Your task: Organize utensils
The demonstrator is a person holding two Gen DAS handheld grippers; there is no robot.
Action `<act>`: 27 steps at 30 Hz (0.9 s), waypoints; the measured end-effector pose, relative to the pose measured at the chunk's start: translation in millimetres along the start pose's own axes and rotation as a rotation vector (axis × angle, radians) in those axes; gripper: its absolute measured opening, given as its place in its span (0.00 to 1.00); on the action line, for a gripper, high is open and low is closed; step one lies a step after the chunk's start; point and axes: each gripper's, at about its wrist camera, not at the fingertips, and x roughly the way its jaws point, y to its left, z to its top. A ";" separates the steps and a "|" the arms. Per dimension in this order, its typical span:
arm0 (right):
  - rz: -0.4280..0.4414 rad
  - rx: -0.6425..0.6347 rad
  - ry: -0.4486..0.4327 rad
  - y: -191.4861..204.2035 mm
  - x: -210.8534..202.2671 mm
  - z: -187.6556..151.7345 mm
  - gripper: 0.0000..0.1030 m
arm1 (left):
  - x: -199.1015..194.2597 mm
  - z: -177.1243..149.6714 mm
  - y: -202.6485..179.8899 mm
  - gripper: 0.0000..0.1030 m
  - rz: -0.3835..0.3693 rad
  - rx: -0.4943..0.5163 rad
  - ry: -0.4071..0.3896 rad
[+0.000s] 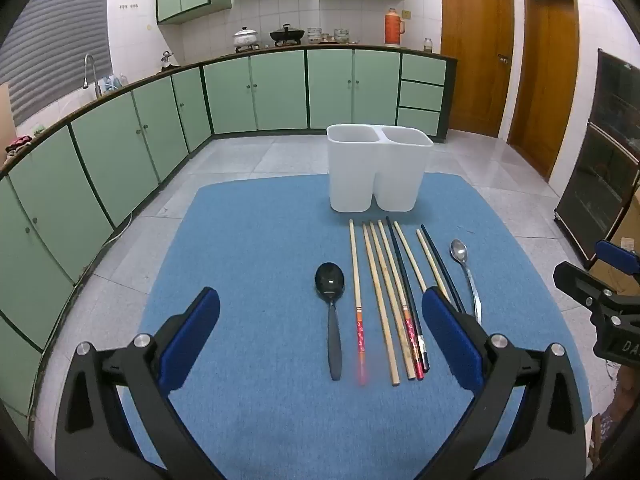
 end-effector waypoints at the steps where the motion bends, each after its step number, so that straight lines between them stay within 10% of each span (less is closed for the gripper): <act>1: 0.000 -0.001 0.001 -0.1 0.0 0.0 0.94 | 0.0 -0.1 0.0 0.95 0.001 0.001 0.001; 27: -0.001 0.016 -0.010 -1.2 -2.5 -2.3 0.94 | -4.1 2.5 -2.8 0.95 -0.006 -0.012 -0.009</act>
